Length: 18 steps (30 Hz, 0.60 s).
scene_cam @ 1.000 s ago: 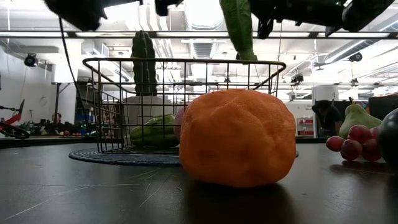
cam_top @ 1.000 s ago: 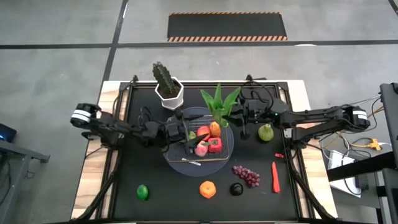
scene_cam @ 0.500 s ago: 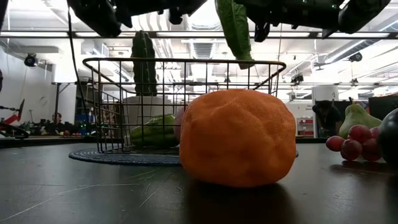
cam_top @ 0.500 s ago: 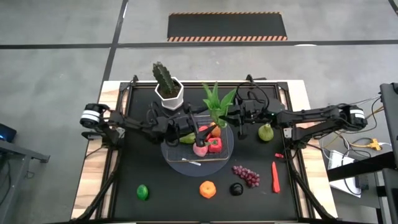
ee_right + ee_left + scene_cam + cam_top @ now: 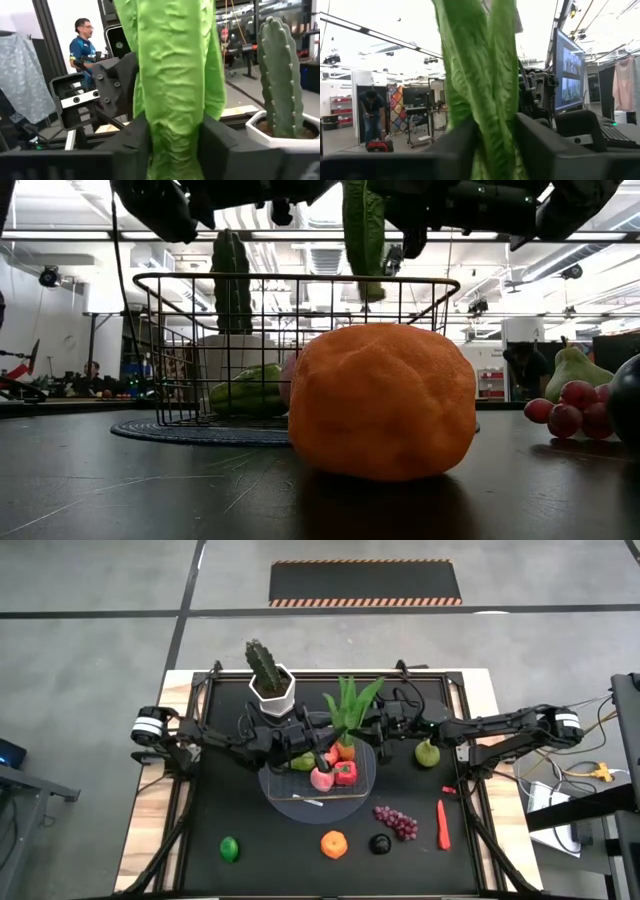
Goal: Build produce basket
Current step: Put the celtuce into the wire basket
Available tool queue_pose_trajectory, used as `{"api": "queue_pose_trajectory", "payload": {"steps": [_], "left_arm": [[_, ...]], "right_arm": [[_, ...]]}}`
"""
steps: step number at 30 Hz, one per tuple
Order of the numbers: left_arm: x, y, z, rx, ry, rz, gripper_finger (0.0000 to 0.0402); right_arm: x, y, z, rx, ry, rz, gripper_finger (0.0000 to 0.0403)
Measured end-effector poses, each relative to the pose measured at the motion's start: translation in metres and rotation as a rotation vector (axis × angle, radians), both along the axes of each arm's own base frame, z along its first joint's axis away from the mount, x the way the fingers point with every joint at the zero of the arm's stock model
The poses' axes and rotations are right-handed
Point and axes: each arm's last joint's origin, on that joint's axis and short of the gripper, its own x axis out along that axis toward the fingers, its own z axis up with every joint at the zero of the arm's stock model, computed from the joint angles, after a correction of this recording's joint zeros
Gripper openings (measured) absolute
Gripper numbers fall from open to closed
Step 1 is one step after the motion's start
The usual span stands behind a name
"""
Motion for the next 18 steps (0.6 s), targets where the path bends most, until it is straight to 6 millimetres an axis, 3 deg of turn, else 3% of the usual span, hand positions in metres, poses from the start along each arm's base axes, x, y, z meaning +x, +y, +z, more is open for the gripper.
{"api": "queue_pose_trajectory", "payload": {"steps": [4,11,18], "left_arm": [[-0.001,-0.003,0.000,0.002,0.002,-0.012,0.0017],[-0.005,-0.008,0.004,0.006,0.021,-0.027,0.0014],[-0.009,-0.013,0.007,0.012,0.080,-0.043,0.0014]], "right_arm": [[-0.003,0.000,0.003,0.011,-0.009,0.000,0.0180],[-0.014,0.002,0.015,0.035,-0.013,0.003,0.0262],[-0.029,0.005,0.020,0.047,0.061,0.001,0.0280]]}}
